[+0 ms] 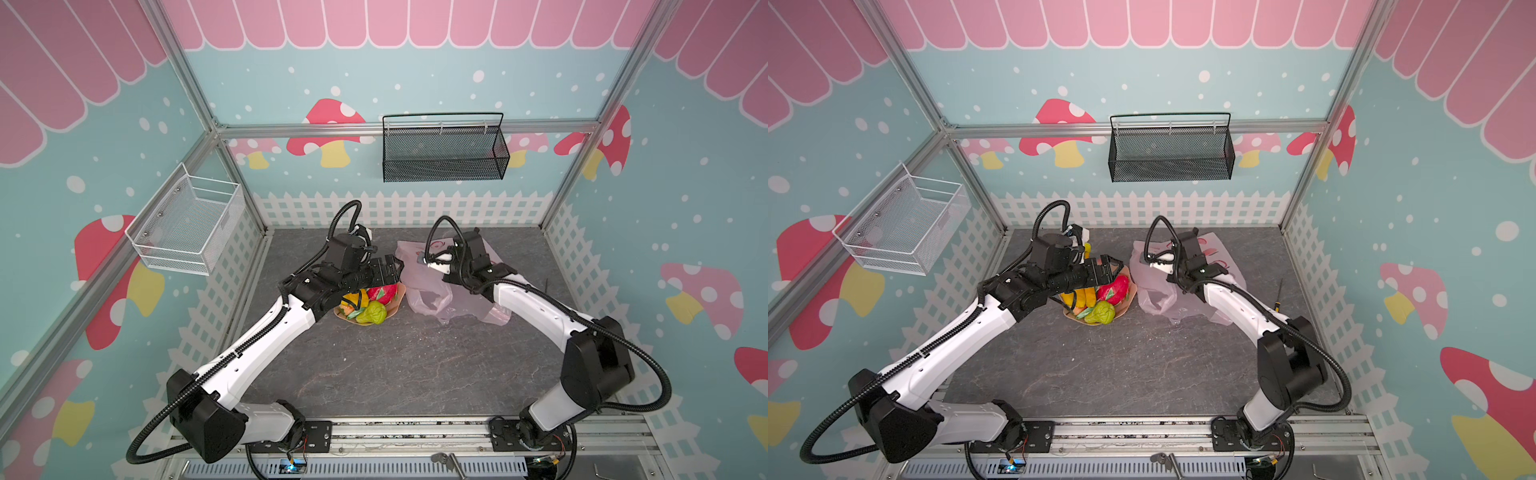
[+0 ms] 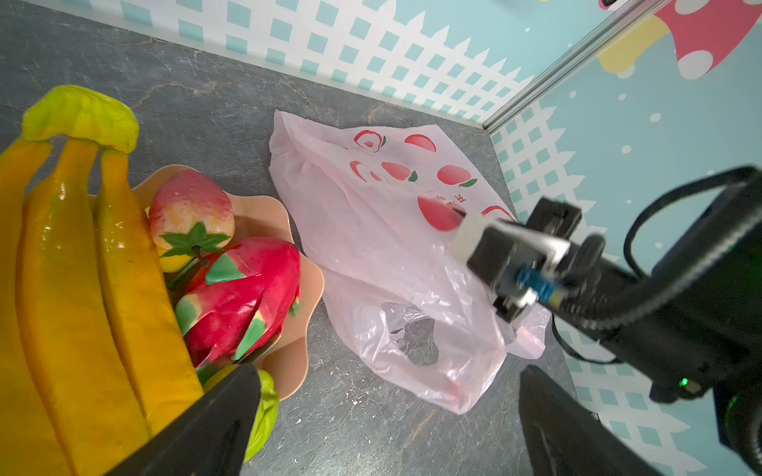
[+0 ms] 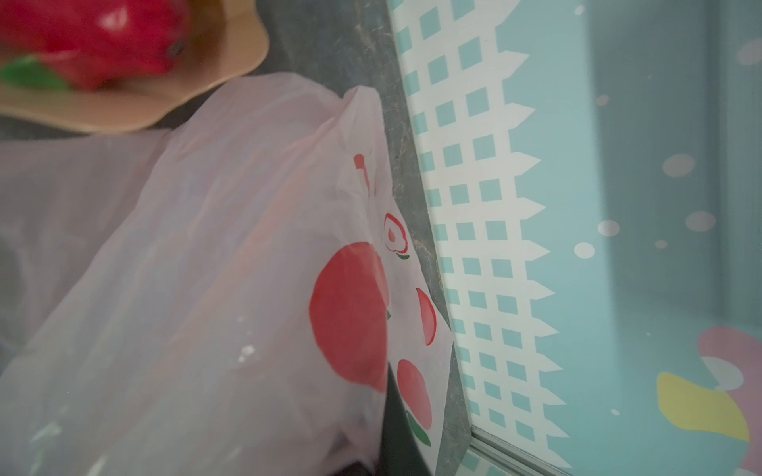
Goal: Place the fruits into the plastic bag
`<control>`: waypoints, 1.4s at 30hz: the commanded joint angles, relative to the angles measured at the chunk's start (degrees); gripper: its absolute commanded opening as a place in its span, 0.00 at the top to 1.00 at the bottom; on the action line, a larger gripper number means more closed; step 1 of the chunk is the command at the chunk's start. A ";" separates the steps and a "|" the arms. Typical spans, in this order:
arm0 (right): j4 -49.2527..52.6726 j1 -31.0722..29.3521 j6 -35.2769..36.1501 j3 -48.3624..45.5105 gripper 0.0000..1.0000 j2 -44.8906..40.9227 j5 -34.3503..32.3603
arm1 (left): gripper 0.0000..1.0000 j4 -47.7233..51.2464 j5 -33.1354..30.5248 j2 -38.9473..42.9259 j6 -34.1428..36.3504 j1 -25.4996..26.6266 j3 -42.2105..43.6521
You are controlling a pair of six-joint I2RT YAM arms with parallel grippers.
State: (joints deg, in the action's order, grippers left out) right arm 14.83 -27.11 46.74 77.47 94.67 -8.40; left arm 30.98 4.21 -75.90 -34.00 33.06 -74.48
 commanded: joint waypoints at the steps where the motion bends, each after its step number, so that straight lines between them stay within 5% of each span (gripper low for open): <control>1: 7.36 -0.32 -10.42 8.80 1.00 3.41 -4.52 | 0.02 0.98 -1.82 2.07 1.03 0.16 0.36; 11: 21.70 -0.40 -25.22 24.65 1.00 10.15 -9.10 | 0.02 1.29 -5.19 5.09 1.88 7.31 2.23; 21: 36.90 -0.38 -38.65 38.19 1.00 17.95 -6.19 | 0.02 -7.39 -2.75 2.61 8.53 18.65 7.10; 35: 47.25 0.09 -49.11 51.19 1.00 25.68 -2.04 | 0.01 -19.28 -1.37 -14.17 18.27 27.14 2.79; 42: 47.56 0.15 -49.87 52.12 1.00 26.05 -0.06 | 0.01 -22.19 -8.91 -21.65 17.27 28.91 1.49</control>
State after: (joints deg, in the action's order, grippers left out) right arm 60.27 -27.05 -1.56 128.03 119.77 -9.93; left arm 11.49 -0.51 -95.79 -17.56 62.00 -70.70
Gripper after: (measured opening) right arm 0.045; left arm 0.994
